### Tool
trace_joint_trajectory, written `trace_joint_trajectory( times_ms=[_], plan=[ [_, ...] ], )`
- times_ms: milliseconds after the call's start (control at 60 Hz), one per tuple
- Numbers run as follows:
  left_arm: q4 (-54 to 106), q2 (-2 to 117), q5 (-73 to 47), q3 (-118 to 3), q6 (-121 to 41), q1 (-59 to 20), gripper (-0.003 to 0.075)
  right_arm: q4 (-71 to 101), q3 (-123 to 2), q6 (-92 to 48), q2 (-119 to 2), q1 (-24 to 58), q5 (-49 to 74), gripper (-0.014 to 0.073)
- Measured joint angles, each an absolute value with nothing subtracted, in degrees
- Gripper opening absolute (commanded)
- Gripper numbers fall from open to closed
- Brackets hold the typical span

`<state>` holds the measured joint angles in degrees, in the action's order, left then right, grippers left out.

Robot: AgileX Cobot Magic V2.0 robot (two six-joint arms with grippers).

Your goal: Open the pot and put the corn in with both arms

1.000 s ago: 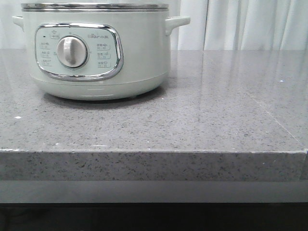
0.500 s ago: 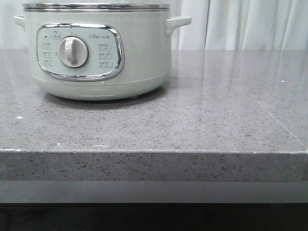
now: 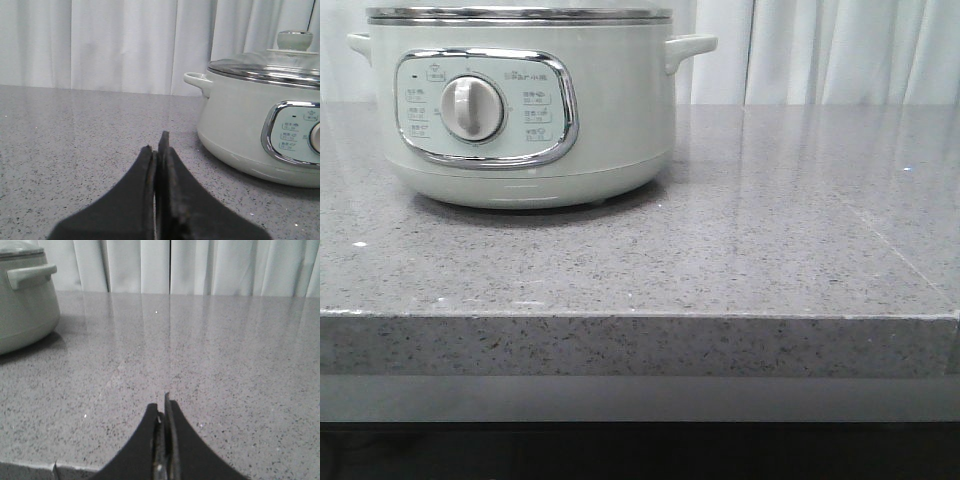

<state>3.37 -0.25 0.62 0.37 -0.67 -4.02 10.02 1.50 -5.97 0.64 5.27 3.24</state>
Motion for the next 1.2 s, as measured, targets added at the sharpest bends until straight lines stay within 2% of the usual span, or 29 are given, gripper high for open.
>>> trace_joint_trajectory(
  times_ms=[267,567,1200],
  plan=[
    [3.37,-0.25,0.62,0.37,-0.67,-4.02,-0.0020,4.41,1.50,2.99,0.64,5.27,-0.45,-0.0064],
    [3.37,-0.25,0.62,0.37,-0.67,-4.02,-0.0020,4.15,1.50,3.58,0.64,1.08,-0.45,-0.0064],
    [3.37,-0.25,0.62,0.37,-0.67,-4.02,-0.0020,4.15,1.50,3.64,0.64,0.93,-0.45,-0.0064]
  ],
)
